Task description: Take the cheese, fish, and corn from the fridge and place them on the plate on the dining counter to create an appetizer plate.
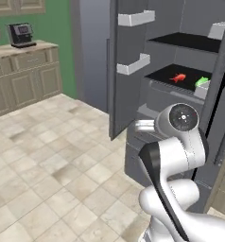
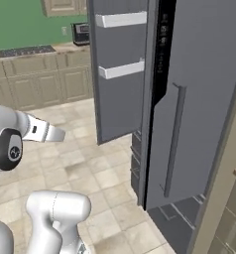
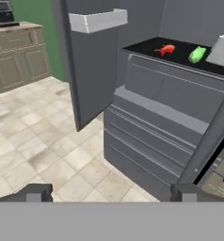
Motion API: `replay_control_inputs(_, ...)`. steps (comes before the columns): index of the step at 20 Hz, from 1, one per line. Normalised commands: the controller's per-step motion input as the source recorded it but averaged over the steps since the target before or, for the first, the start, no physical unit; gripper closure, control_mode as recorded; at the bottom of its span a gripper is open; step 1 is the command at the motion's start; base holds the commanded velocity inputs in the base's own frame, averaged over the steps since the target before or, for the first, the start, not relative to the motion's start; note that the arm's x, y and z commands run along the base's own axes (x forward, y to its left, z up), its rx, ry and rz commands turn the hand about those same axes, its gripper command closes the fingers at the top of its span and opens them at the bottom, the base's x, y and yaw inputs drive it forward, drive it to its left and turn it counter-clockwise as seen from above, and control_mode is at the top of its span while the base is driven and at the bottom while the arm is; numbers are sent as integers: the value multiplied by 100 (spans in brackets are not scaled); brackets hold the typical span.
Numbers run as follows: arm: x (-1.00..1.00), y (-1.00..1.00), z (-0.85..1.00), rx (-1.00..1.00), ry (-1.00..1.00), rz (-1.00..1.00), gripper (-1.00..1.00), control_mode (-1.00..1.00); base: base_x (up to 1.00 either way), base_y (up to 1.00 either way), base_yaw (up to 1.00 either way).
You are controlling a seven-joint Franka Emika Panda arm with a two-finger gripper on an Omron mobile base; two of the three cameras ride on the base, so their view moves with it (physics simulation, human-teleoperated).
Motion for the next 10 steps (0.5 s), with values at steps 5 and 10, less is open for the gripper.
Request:
replay_control_inputs(5, 0, 0, 0, 0, 0, 0, -100, 100, 85, 28, -30)
replay_control_inputs(10, 0, 0, 0, 0, 0, 0, -100, 100, 70, 6, -32)
